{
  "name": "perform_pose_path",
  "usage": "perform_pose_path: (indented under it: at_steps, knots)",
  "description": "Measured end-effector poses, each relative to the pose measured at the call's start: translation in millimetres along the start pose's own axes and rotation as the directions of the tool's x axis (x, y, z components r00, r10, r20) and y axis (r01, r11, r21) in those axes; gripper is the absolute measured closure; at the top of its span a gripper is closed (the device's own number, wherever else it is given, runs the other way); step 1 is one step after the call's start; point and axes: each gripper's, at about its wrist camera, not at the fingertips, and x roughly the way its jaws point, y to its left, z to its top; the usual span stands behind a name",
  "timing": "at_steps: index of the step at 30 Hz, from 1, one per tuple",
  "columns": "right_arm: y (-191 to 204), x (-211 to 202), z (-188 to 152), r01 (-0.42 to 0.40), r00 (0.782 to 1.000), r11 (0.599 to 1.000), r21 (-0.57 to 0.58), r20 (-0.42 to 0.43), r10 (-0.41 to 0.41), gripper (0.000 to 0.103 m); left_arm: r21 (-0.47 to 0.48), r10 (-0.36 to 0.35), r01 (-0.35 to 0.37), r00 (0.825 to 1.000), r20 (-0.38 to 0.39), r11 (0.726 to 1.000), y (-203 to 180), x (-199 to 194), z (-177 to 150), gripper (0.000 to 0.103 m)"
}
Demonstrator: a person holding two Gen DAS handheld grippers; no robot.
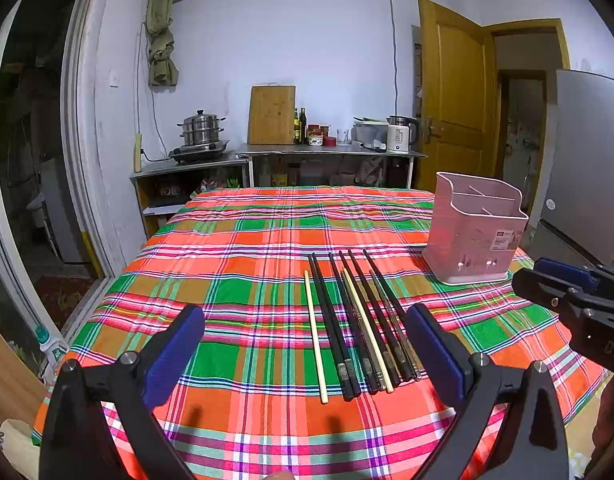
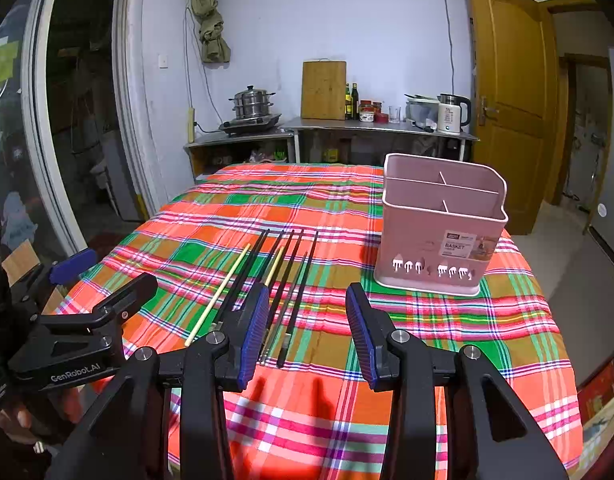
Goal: Organize utensils
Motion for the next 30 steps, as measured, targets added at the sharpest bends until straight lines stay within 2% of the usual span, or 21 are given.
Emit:
perform_pose_path:
  at_steps: [30]
  knots:
    - [-2.6,0.3,-0.6,0.001,1.0,1.0,-0.001,-0.002,-0.001,0.062,0.006,-0.007,0.007,1.0,0.009,1.0,-2.9,-7.7,1.9,0.001]
